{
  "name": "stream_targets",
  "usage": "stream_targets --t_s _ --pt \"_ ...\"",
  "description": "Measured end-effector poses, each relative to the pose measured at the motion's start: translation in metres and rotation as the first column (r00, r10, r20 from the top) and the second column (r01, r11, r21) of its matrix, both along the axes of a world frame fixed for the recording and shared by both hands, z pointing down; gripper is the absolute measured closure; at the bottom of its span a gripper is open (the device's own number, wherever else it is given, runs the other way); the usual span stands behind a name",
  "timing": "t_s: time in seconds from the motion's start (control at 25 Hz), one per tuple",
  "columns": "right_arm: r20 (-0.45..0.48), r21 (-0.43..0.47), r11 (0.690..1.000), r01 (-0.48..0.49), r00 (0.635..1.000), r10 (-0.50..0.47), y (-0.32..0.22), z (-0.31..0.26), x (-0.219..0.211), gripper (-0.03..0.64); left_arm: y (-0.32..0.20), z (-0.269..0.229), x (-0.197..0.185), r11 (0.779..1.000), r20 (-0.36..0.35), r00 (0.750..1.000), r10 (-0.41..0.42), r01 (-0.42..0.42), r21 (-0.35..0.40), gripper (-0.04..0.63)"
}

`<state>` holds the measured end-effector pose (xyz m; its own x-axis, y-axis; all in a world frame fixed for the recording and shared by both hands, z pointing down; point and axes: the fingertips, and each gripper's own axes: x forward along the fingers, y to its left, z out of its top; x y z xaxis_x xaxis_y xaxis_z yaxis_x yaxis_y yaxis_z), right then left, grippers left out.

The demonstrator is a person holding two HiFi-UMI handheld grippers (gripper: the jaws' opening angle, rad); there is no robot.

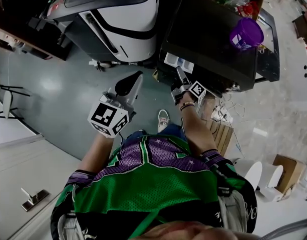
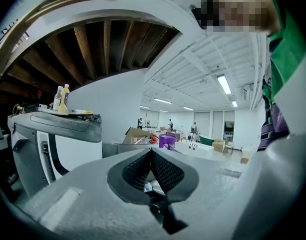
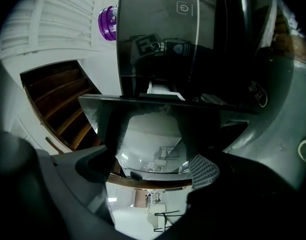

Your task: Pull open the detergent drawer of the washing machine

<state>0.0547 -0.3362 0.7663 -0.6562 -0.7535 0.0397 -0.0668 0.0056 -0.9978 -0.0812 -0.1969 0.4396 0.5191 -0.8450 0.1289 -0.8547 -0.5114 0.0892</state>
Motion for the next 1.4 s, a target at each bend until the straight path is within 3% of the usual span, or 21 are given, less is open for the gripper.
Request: stream_targets --t_s 1.2,1.4 --pt "-0.021 -0.008 1.000 0.030 0.999 -0.031 0.081 0.000 -0.005 0.155 0.052 -0.016 -0.008 0.995 -0.016 0.996 0.089 -0.088 0.044 0.578" --pt "-0.116 -0.015 0.994 0.107 0.987 -0.108 0.091 0.008 -0.013 0.152 0.051 -0.020 -0.009 0.994 -0.028 0.995 0.094 -0.092 0.060 0.578"
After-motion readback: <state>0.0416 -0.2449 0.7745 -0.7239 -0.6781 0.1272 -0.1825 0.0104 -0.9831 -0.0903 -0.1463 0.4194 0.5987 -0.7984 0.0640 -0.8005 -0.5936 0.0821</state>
